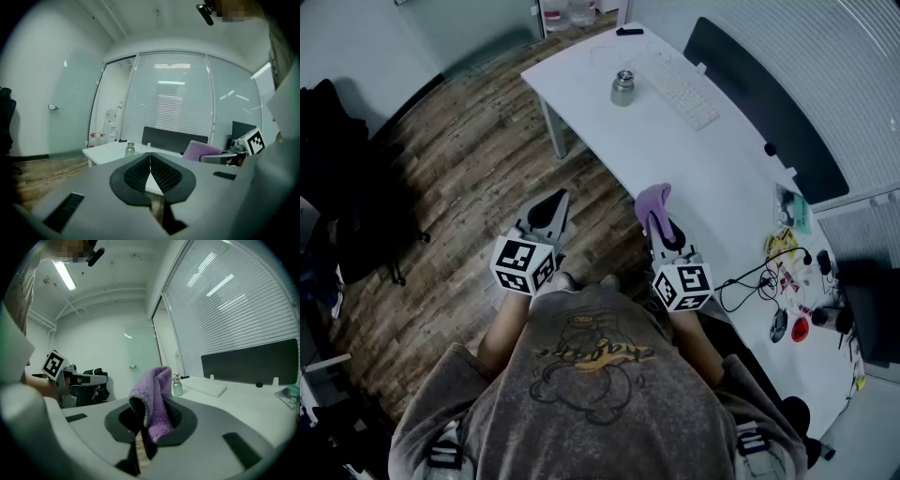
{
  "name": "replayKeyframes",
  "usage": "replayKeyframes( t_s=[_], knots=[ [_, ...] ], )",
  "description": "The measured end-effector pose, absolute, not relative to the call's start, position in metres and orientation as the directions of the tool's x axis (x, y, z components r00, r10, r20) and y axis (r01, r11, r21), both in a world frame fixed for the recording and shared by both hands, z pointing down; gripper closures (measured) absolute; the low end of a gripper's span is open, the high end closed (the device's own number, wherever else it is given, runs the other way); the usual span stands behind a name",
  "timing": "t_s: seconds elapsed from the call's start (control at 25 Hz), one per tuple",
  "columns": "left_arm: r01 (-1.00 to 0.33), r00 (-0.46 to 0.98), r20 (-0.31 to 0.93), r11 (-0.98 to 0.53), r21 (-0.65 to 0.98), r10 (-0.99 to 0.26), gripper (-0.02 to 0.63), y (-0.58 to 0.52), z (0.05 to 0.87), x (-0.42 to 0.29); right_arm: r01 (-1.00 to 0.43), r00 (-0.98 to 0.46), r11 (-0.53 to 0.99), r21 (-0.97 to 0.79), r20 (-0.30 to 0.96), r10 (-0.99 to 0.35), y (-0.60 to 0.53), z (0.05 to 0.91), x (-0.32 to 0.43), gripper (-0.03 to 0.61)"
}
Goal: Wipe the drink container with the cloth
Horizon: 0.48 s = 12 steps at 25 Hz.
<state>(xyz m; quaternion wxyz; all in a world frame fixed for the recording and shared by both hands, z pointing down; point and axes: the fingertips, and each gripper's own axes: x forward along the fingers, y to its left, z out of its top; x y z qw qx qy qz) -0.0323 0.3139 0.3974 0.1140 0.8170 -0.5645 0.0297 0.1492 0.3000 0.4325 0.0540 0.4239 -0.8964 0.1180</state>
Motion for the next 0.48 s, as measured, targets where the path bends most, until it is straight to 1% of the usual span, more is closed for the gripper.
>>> replayKeyframes(
  t_s=[0.2, 0.48],
  knots=[
    [-0.932, 0.354, 0.177, -0.331, 0.149, -0.918, 0.594, 0.314, 0.399, -0.022, -0.759, -0.651, 0.630, -0.166, 0.183, -0.737, 0.298, 0.432, 0.154, 0.531],
    [-0.945, 0.319, 0.176, -0.298, 0.135, -0.931, 0.594, 0.318, 0.409, -0.001, -0.734, -0.679, 0.657, -0.170, 0.203, -0.706, 0.301, 0.450, 0.176, 0.531]
  ],
)
